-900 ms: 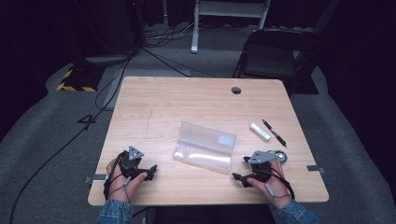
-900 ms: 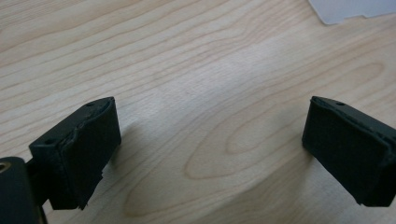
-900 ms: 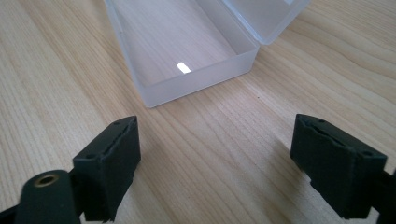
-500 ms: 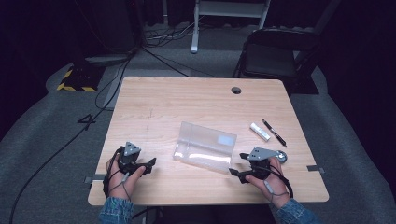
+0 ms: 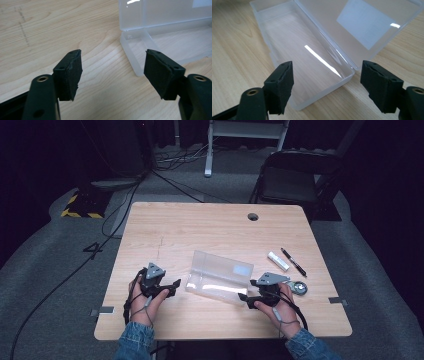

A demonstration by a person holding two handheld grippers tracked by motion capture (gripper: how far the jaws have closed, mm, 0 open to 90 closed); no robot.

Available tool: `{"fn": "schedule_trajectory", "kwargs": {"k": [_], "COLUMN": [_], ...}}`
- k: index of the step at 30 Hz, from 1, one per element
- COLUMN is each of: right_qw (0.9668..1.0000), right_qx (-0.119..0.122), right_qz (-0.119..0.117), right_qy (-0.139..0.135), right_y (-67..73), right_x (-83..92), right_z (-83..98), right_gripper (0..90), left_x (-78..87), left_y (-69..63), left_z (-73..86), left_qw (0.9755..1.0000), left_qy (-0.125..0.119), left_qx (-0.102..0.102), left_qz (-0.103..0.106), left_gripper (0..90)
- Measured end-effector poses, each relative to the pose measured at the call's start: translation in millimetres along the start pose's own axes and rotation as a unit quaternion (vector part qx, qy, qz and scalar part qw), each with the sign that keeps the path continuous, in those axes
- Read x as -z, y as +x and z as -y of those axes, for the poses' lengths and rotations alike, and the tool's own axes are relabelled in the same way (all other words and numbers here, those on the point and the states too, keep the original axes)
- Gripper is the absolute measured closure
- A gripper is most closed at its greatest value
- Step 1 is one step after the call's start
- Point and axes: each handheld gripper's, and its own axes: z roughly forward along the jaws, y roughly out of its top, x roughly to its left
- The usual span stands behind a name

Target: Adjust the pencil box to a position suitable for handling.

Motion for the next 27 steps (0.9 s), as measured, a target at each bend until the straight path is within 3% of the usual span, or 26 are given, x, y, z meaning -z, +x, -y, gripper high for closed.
{"fn": "schedule_trajectory", "kwargs": {"k": [7,10,11,18,27], "right_qw": [0.9998,0.9997,0.9997,0.9993,0.999], "right_qx": [-0.014,-0.015,-0.015,-0.009,-0.001], "right_qz": [0.014,0.014,0.014,0.016,0.017], "right_qy": [0.01,0.017,0.017,0.032,0.041], "right_y": [-4.9,-4.9,-4.9,-2.5,-1.0], "right_x": [-4.7,-7.4,-7.4,-10.0,-0.5], "right_z": [2.9,4.4,4.4,7.7,13.8], "right_gripper": [28.2,28.2,28.2,28.6,27.5], "left_x": [-22.5,-30.9,-30.9,-35.1,-34.6], "left_y": [-9.9,-11.9,-11.9,-14.4,-24.1], "left_z": [-3.5,-4.6,-4.6,-3.2,0.2], "left_qw": [0.9994,0.9984,0.9984,0.9971,0.9927], "left_qy": [0.021,0.032,0.032,0.041,0.072], "left_qx": [-0.021,-0.042,-0.042,-0.051,-0.082], "left_qz": [0.019,0.022,0.022,0.039,0.051], "left_gripper": [39.9,40.7,45.8,54.1,53.3]}}
